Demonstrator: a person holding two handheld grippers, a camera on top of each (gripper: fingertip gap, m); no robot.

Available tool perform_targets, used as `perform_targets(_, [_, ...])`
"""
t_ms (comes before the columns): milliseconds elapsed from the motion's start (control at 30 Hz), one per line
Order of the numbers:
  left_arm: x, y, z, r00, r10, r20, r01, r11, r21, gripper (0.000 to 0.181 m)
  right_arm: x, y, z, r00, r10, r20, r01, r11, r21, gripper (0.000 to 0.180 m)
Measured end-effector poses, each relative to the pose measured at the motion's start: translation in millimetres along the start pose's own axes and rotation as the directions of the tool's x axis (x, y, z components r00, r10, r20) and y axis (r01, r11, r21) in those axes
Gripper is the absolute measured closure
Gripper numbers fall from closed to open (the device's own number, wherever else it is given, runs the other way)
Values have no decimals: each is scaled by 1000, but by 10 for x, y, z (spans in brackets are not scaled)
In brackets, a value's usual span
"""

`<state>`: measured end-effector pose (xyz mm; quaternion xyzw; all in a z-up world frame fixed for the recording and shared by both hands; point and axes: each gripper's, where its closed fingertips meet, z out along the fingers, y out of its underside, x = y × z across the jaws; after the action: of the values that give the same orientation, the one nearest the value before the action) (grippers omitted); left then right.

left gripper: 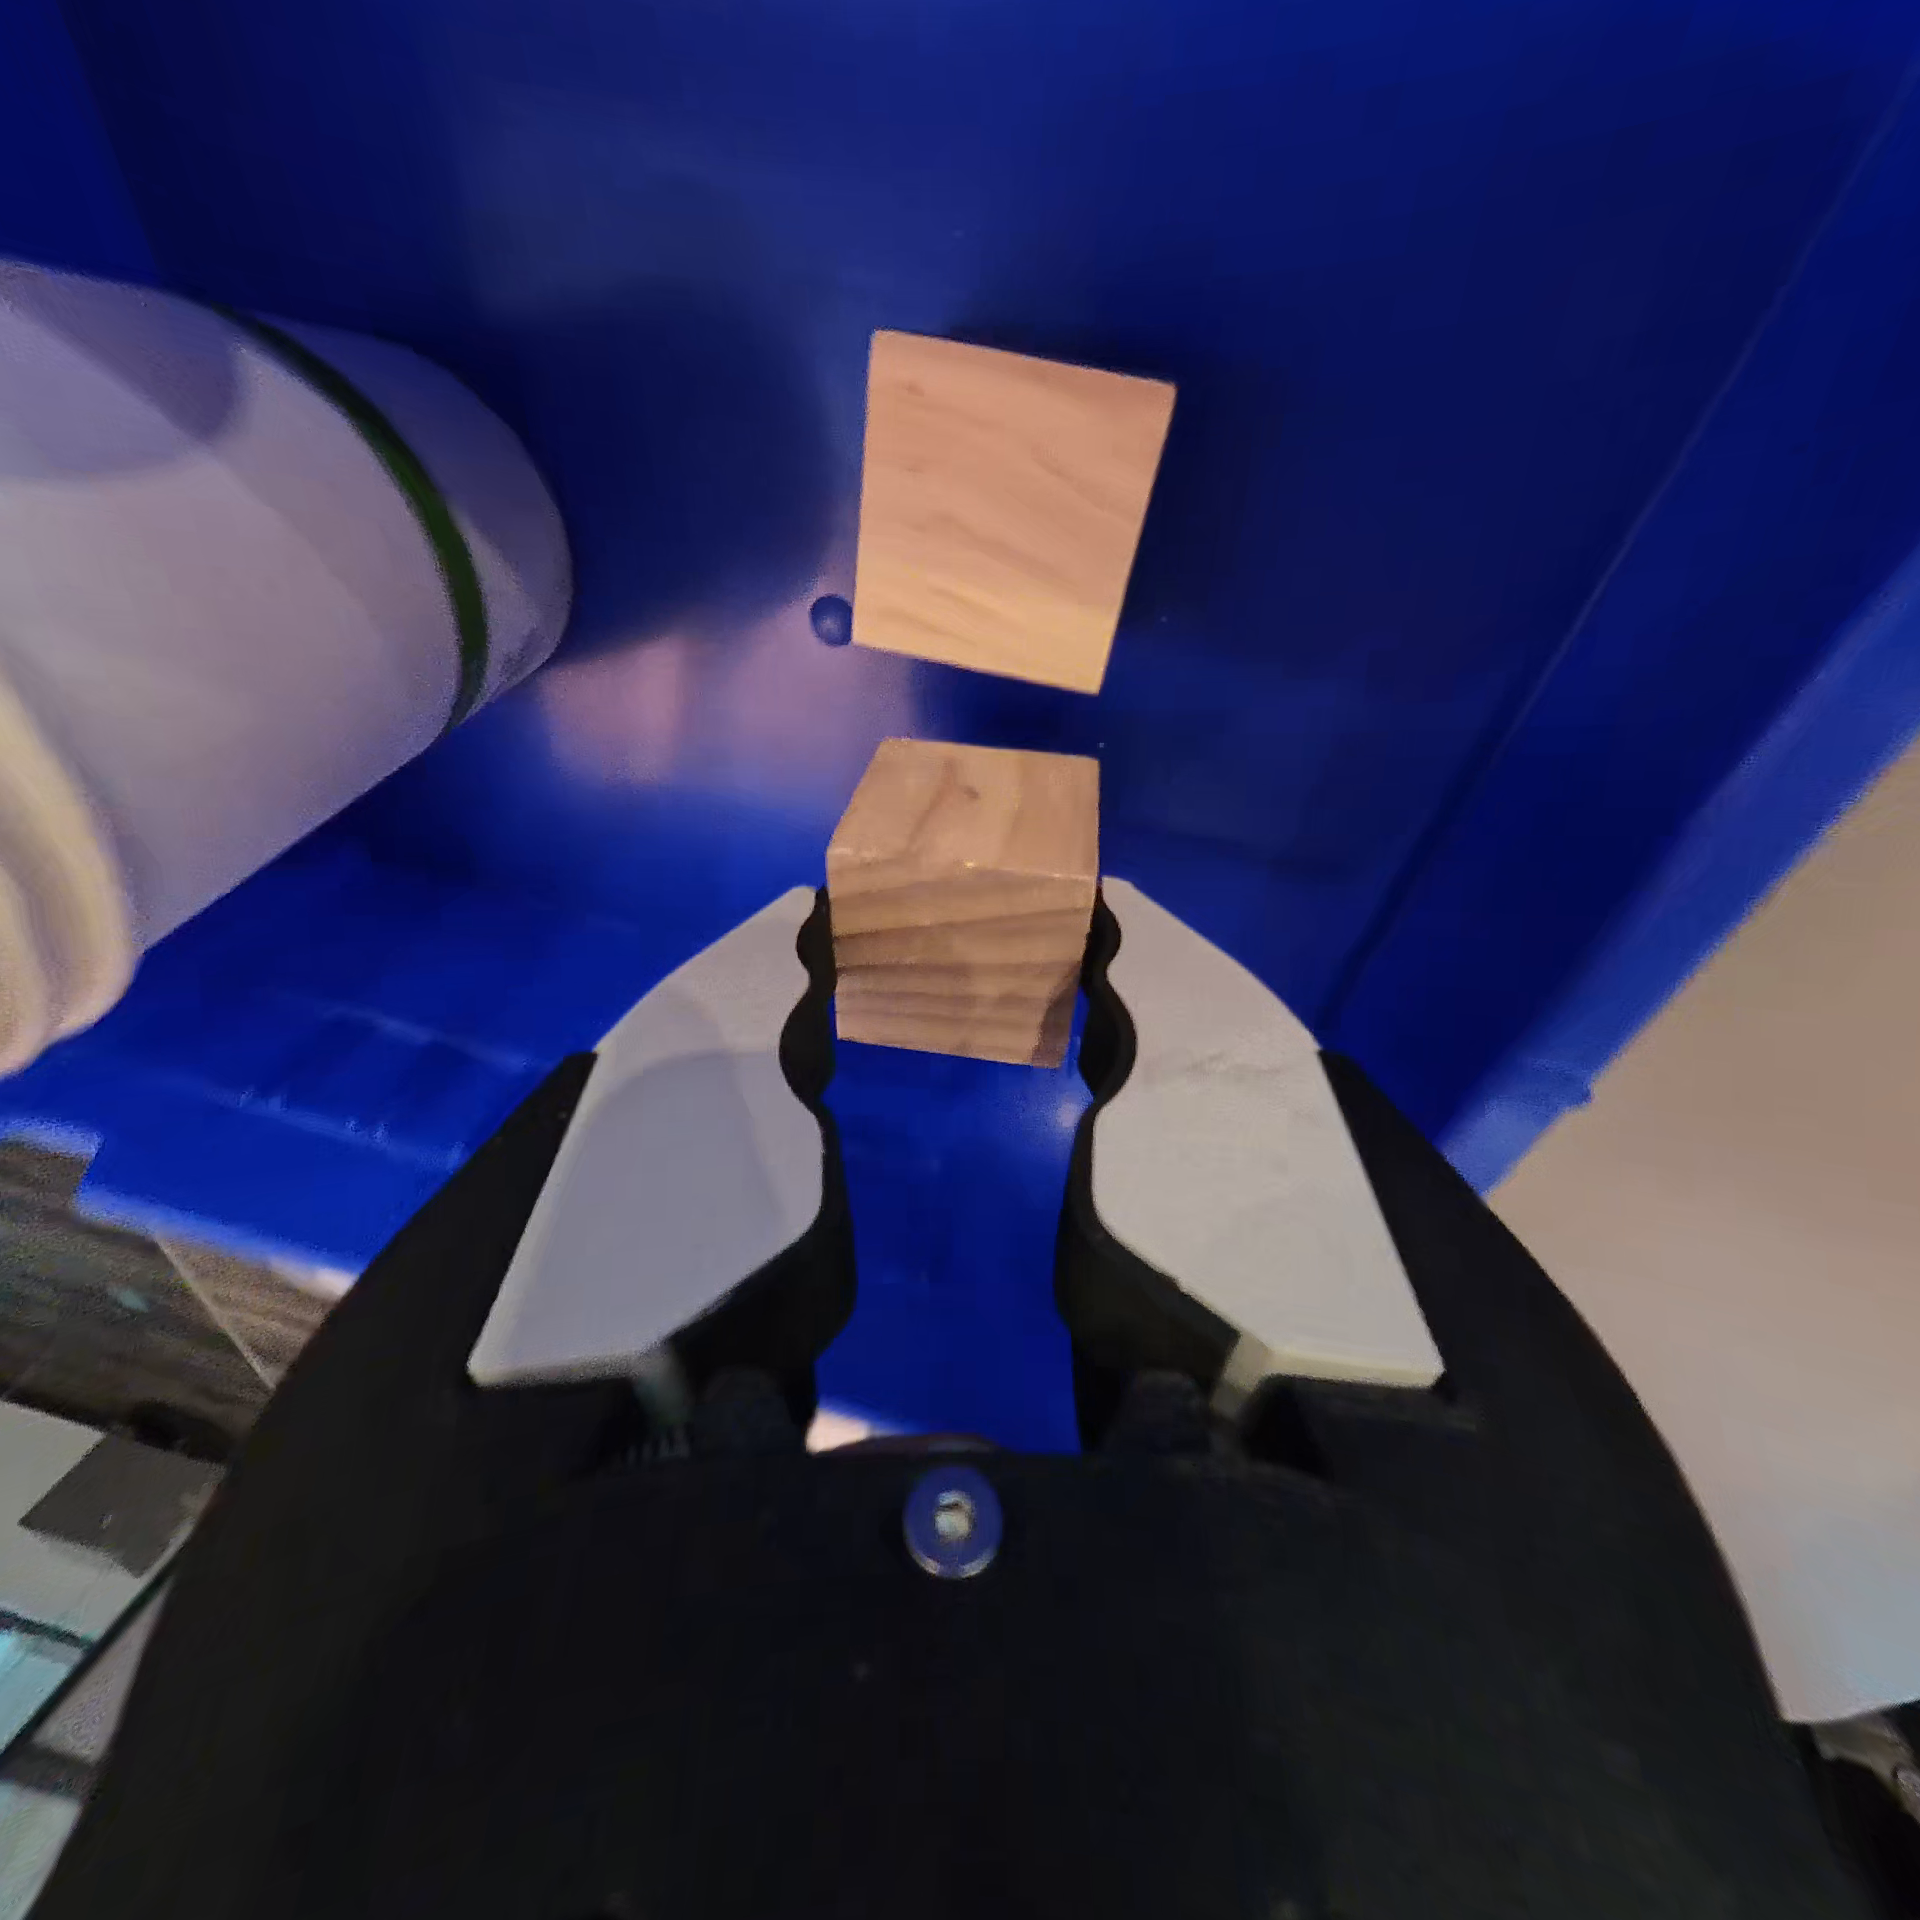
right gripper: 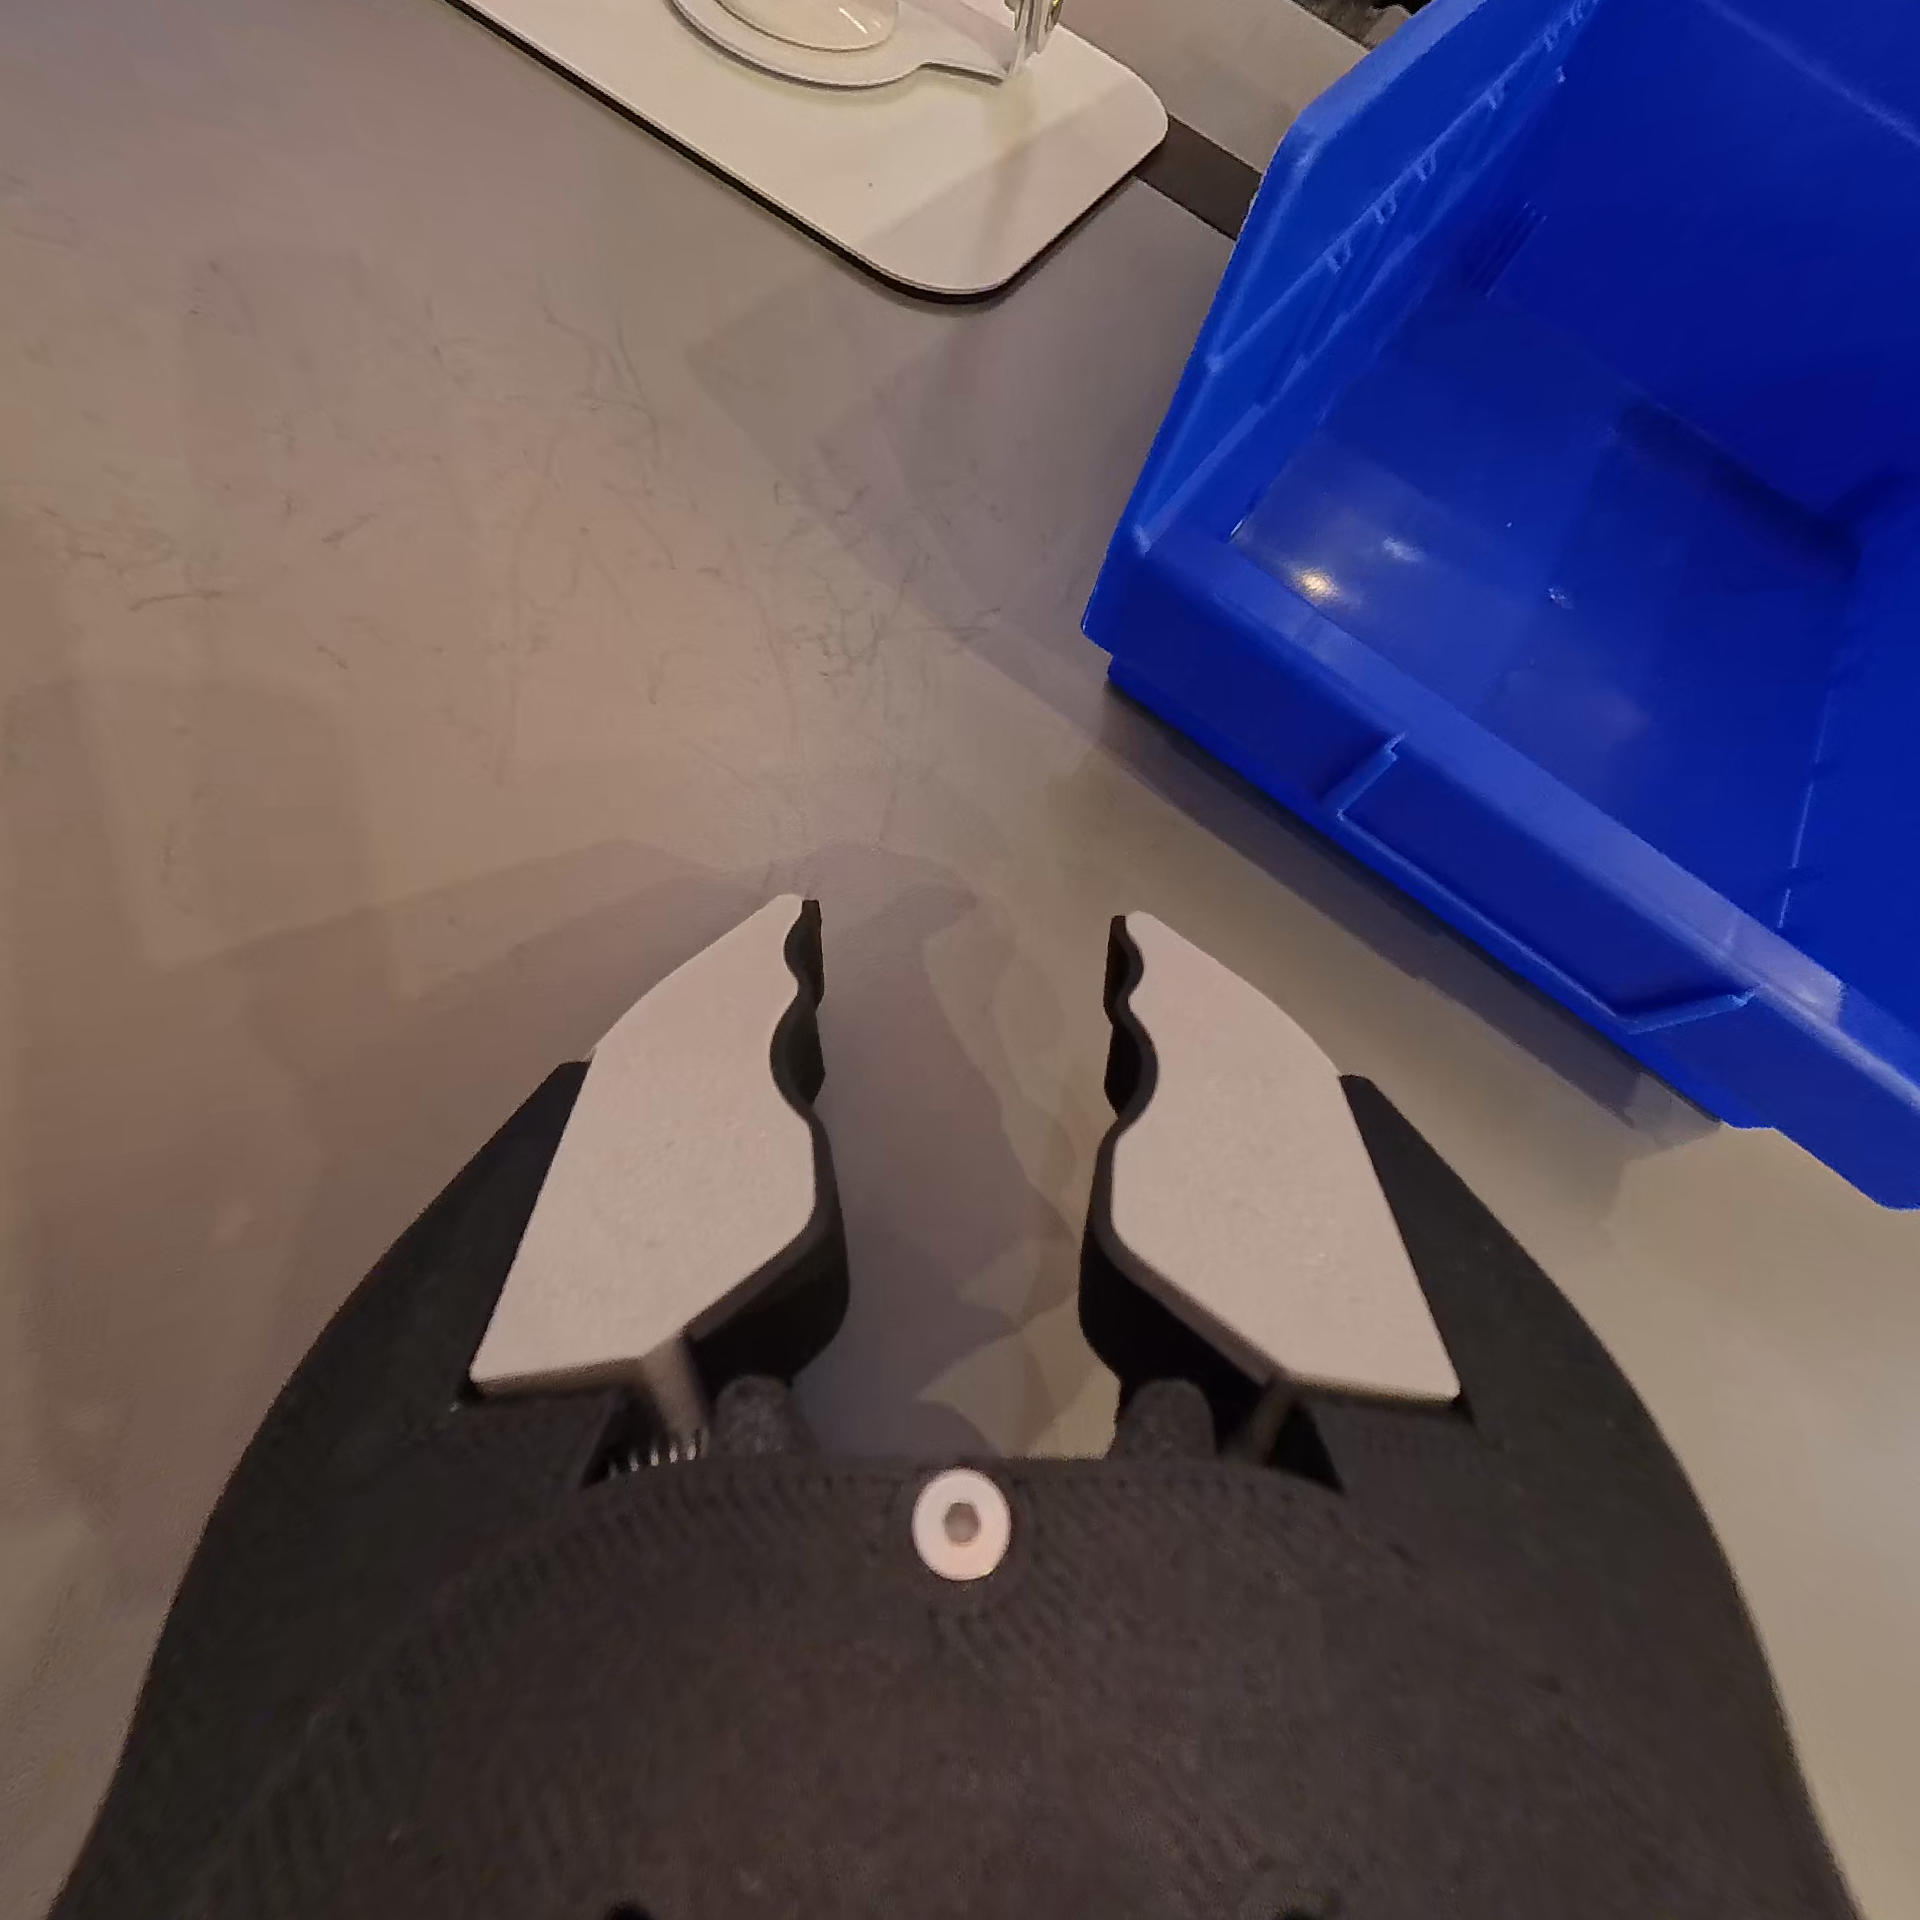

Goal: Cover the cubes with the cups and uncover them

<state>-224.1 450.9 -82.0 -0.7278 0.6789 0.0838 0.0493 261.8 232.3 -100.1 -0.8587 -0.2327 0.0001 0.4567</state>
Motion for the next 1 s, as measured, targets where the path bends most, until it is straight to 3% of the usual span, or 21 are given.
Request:
perform_targets(233, [258,-47,-838,977,-162,142,153,985,75,136,-1,-6,-62,999,-39,-15,40,999,29,124])
perform_targets(400, [960,-813,-1137,992,-98,78,82,977,195,136,262,213,-224,996,-28,-88,27,1000,-5,124])
perform_targets(700, [2314,-2642,-1064,980,194,-38,-172,931,321,136,435,337,-271,993,-13,-115,8,999,-36,124])
perform_targets(833, [2648,-3056,-890,971,216,-103,-175,933,315,136,432,330,-279,993,-13,-115,9,1000,-29,125])
perform_targets(1000, [2916,-3292,-724,961,219,-171,-162,940,299,136,431,324,-285,993,-16,-117,14,1000,-24,125])
